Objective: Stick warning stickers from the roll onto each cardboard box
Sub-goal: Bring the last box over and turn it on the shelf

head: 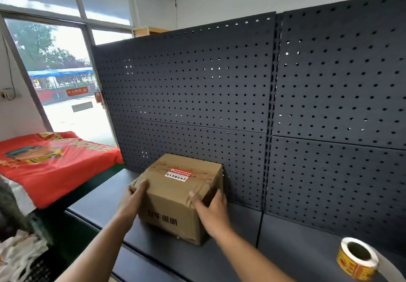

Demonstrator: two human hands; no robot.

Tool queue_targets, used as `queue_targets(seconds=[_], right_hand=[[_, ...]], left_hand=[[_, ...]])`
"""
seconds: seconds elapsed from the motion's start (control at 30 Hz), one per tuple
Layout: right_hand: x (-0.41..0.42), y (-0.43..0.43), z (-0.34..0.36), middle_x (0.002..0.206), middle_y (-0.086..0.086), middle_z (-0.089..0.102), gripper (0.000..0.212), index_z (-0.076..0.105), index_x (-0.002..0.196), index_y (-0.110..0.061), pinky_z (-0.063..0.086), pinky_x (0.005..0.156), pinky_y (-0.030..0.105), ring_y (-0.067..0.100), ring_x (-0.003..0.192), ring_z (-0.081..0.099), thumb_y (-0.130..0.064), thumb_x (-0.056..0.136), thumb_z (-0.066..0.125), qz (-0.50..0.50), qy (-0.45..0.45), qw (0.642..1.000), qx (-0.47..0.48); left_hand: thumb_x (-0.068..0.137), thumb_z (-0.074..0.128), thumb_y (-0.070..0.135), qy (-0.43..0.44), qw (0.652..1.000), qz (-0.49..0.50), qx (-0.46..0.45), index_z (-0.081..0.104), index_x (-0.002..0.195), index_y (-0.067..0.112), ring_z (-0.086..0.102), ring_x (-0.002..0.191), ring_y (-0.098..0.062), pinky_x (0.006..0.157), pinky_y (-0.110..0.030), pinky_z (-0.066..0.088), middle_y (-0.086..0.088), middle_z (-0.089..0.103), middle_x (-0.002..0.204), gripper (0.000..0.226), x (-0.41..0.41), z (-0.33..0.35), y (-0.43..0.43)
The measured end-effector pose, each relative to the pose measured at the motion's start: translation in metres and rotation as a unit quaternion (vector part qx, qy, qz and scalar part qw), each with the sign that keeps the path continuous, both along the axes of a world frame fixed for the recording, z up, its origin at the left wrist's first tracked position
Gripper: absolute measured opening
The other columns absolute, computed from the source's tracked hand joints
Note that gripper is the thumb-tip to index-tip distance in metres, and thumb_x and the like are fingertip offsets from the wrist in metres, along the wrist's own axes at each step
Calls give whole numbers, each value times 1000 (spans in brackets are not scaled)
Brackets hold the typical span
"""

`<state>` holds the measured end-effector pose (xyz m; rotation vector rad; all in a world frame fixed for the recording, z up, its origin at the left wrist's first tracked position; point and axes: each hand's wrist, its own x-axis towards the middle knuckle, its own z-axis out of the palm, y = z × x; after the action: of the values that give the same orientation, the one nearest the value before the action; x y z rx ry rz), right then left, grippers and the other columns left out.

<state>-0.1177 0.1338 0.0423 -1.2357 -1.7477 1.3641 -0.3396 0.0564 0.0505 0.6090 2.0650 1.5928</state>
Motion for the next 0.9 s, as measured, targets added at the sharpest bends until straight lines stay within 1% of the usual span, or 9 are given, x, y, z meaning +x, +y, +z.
queue_targets(seconds=[0.13,0.27,0.4,0.53,0.6,0.7,0.77,0.83,0.9], right_hand=[[-4,-7,-9,166,-3,34,129,12,165,-29,32,123,43,21,150,37,-94,63,58,33,74,993,-84],[2,-6,-9,162,-4,41,102,16,165,-30,36,120,40,21,146,42,-80,85,54,30,82,992,-87],[19,-9,-1,155,-8,48,101,26,162,-36,40,117,40,17,139,49,-88,78,49,23,70,995,-61],[47,-11,14,145,-12,53,76,41,153,-40,44,102,31,10,126,53,-80,89,49,32,91,995,-32],[66,-12,22,142,-15,54,75,45,149,-44,44,97,29,7,122,55,-84,86,48,31,99,994,-16],[98,-19,33,137,-19,60,73,50,143,-51,48,97,27,3,121,58,-89,82,47,24,103,994,7],[121,-21,40,135,-21,62,71,51,140,-54,49,105,31,2,122,59,-92,81,45,13,107,994,23],[145,-23,47,134,-20,63,70,53,138,-55,49,110,37,2,123,60,-94,81,42,2,112,993,34],[169,-25,53,136,-15,62,73,51,138,-58,47,112,41,7,126,59,-98,78,36,-10,105,994,40]], left_hand=[[98,61,52,-51,998,14,43,47,151,25,46,120,-20,100,-36,36,-4,53,135,60,6,-8,2],[73,65,75,-33,998,19,50,56,140,26,55,122,-26,104,-45,45,-7,61,132,84,10,-8,-2],[93,61,62,-3,995,34,95,55,131,23,56,116,-26,98,-44,46,-9,61,127,55,23,-5,-7],[91,48,72,15,992,45,117,54,125,21,54,116,-27,99,-49,44,-7,59,123,62,38,-1,-15],[93,43,70,33,988,42,142,56,119,18,54,109,-26,94,-48,42,-8,60,115,60,51,3,-19],[86,40,77,37,986,28,162,52,117,5,51,101,-26,92,-59,44,-9,55,104,79,74,12,-22],[88,41,75,21,985,16,172,48,124,0,49,99,-25,101,-70,42,-10,51,104,84,89,17,-18],[86,42,75,7,982,1,188,48,130,7,50,103,-25,103,-65,42,-9,52,109,81,111,25,-15],[83,44,76,-2,979,-9,204,52,128,18,52,107,-24,97,-56,45,-8,55,115,73,131,29,-14]])
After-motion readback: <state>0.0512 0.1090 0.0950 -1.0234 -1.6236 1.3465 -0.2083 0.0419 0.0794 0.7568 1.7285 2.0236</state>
